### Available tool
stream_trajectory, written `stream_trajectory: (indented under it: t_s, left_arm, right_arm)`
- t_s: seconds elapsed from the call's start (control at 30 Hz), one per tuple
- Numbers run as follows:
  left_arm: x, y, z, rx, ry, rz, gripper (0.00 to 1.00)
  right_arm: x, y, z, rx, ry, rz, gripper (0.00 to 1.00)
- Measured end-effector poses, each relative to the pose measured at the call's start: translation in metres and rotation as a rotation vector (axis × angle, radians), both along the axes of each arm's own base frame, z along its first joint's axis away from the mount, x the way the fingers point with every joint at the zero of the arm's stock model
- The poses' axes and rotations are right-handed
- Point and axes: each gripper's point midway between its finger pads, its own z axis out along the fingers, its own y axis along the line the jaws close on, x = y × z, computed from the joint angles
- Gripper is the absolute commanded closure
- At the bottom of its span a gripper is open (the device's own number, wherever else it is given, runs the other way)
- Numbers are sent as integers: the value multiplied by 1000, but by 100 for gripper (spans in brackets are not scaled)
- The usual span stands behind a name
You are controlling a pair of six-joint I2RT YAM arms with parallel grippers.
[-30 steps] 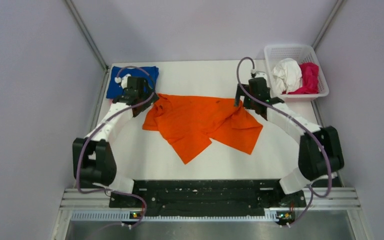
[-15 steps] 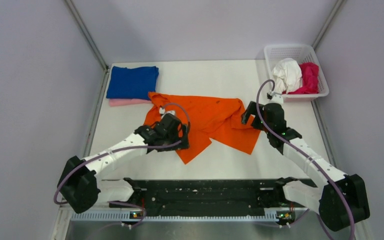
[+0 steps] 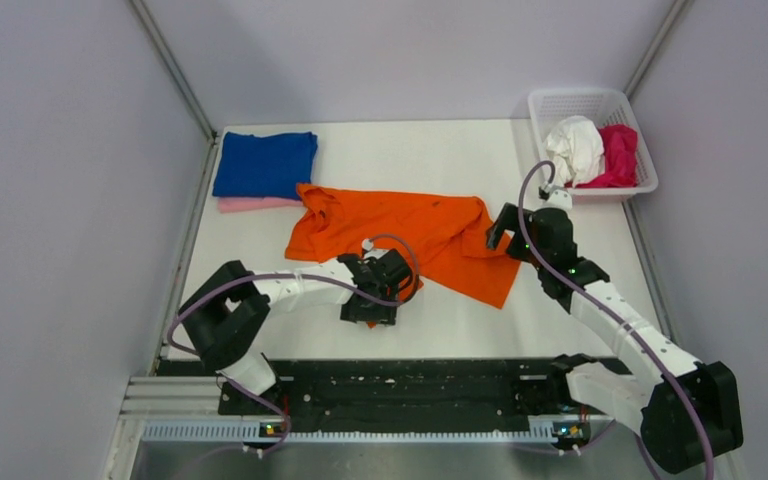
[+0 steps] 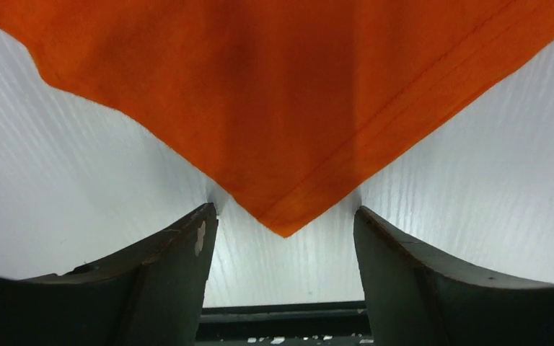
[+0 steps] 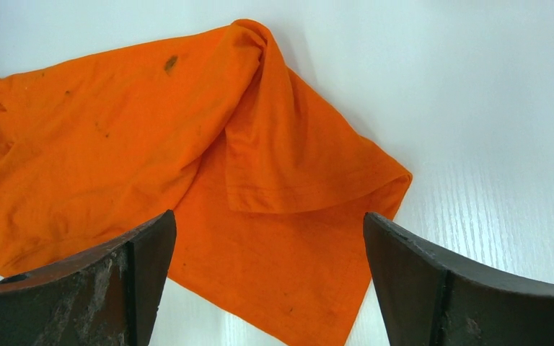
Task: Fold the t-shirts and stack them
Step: Flatten out the tshirt
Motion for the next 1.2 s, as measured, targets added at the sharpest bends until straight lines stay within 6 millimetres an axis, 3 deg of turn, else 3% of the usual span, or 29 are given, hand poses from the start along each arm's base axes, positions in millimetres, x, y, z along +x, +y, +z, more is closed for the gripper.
stream_trajectory:
  t_s: [0.2,0.23,0.3,0.33,0.43,0.5,0.7,0.8,0.9,1.03,1.2]
  left_arm:
    - [12,-13,-1,-2,-12,22,56]
    - [13,-14,-1,-4,-14,26,64]
    - [17,-16,-1,-6,-30,29,98]
    - [19,-16,-1,-6,-41,34,100]
    - [32,-12,0,2,-64,66,100]
    - [44,-3,1,6,-82,107,100]
    - [68,41,15,12,-160,244,100]
    - [79,68,29,-15,-203,323,100]
    - [86,88,36,-28,-233,375,100]
    - [86,87,32,-79,-232,356,100]
    - [85,78,29,-138,-210,331,100]
  right_arm:
    - [-1,-2,1,-6,-2,-9,2]
    - [-1,-3,0,-9,1,-10,3]
    - [-4,-5,-5,-27,25,-10,4]
    - [-4,-4,-8,-37,37,-7,6]
    - [-3,0,-17,-94,82,3,11]
    - [-2,13,-24,-133,111,38,17]
    - [7,69,-51,-244,208,180,40]
    - [17,84,-70,-289,260,197,48]
    - [25,86,-88,-330,309,184,53]
    - [30,84,-105,-369,360,153,55]
    - [33,84,-112,-382,380,138,62]
